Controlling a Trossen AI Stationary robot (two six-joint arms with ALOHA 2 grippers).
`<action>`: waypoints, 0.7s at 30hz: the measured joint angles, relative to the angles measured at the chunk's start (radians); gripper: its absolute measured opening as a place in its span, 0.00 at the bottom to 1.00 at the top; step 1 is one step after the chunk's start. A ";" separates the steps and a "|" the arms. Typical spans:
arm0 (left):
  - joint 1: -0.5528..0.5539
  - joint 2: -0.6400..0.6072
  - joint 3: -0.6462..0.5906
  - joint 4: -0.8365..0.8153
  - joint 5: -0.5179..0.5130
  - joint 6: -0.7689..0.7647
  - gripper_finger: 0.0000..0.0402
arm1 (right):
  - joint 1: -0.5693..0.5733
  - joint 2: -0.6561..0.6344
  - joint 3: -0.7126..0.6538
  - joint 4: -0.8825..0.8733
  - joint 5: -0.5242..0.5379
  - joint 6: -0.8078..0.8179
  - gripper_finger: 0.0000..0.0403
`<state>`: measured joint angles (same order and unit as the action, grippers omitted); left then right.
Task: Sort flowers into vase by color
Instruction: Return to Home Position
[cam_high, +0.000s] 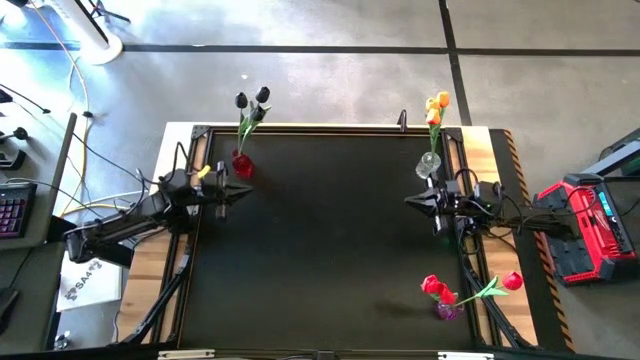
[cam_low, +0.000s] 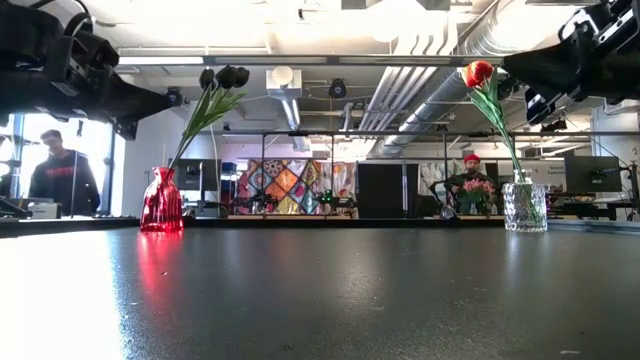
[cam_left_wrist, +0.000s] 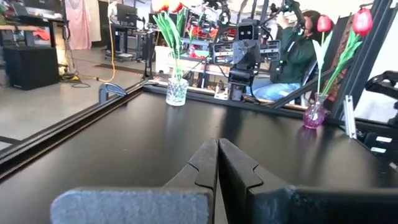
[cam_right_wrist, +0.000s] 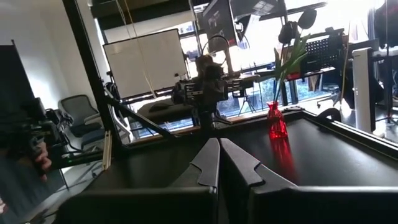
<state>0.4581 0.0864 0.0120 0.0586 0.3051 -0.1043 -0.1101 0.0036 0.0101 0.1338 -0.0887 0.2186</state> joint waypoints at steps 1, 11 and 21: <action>-0.011 0.000 0.000 0.000 -0.009 -0.011 0.00 | 0.000 0.000 0.000 0.001 0.000 -0.002 0.00; -0.141 -0.002 0.000 -0.001 -0.154 0.029 0.00 | 0.000 0.000 0.000 0.043 -0.039 0.014 0.00; -0.173 -0.076 0.032 -0.103 -0.195 0.079 0.00 | 0.000 0.000 0.000 0.042 -0.129 0.073 0.00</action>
<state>0.2848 0.0099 0.0439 -0.0447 0.1100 -0.0254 -0.1101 0.0032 0.0101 0.1760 -0.2173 0.2915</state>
